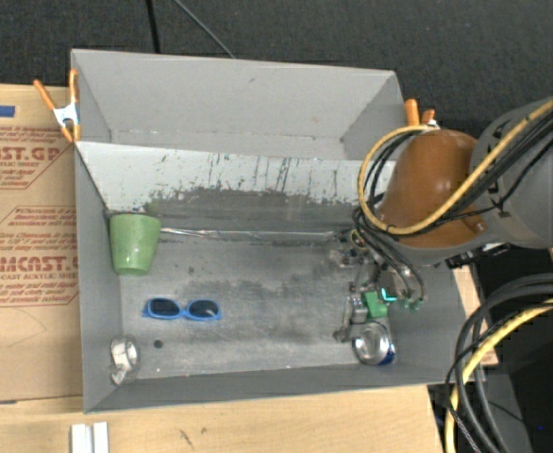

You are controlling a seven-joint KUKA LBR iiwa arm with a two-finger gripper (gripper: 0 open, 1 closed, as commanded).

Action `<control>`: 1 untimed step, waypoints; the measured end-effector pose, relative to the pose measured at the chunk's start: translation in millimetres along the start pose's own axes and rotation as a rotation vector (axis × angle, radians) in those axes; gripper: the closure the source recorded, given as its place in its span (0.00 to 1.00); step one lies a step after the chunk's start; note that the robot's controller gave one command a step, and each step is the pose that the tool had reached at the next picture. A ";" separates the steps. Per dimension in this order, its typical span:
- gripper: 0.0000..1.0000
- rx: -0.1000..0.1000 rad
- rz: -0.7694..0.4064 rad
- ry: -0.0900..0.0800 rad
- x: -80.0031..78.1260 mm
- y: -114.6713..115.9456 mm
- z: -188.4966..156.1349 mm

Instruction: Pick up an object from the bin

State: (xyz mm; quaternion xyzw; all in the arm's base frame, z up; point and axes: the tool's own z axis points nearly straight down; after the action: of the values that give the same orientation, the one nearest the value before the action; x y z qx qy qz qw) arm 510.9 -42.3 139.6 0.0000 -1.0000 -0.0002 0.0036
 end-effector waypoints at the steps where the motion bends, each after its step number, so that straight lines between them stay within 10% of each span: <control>1: 0.00 0.000 0.204 -0.004 19.2 -61.6 36.5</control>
Offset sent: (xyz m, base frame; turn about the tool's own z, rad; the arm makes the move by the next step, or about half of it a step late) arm -0.0182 -0.0606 -0.0346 0.2016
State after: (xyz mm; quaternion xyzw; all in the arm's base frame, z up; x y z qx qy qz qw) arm 491.5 -103.9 103.2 -0.1019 -0.9948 0.0004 0.0019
